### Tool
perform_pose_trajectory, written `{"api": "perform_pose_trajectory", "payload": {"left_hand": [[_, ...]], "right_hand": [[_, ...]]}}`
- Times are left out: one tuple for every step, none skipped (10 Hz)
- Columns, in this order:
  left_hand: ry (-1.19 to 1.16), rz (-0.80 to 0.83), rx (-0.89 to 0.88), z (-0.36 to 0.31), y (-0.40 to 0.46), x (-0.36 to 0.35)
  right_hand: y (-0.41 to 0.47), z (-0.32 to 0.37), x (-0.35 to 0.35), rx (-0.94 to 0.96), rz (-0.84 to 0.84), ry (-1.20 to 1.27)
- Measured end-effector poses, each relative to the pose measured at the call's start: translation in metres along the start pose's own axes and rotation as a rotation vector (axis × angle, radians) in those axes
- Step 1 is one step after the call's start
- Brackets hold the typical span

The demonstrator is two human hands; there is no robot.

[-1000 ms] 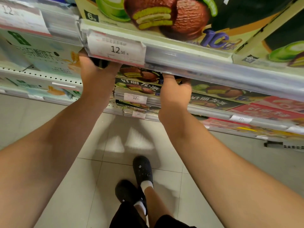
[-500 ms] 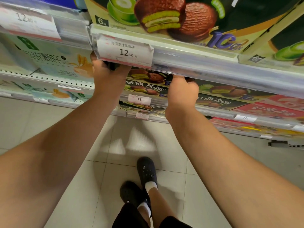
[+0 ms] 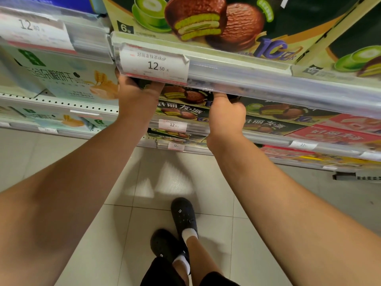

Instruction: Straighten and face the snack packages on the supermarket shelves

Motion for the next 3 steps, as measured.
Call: {"api": "perform_pose_trajectory", "payload": {"left_hand": [[0.068, 0.006, -0.009, -0.004, 0.003, 0.005], [0.227, 0.004, -0.053, -0.013, 0.002, 0.023], [0.376, 0.077, -0.035, -0.007, -0.030, 0.045]], "right_hand": [[0.003, 0.000, 0.002, 0.028, 0.015, -0.046], [0.007, -0.010, 0.012, 0.096, 0.082, -0.138], [-0.005, -0.049, 0.039, 0.137, 0.193, -0.226]]}}
Point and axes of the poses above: each hand's wrist, its own y-axis towards the middle knuckle, its own x-axis out of the back of the hand, z = x × y, the point moved 9 cm from there along y, towards the middle knuckle, and after that the axes turned 14 degrees about -y, right-handed, at the moved point
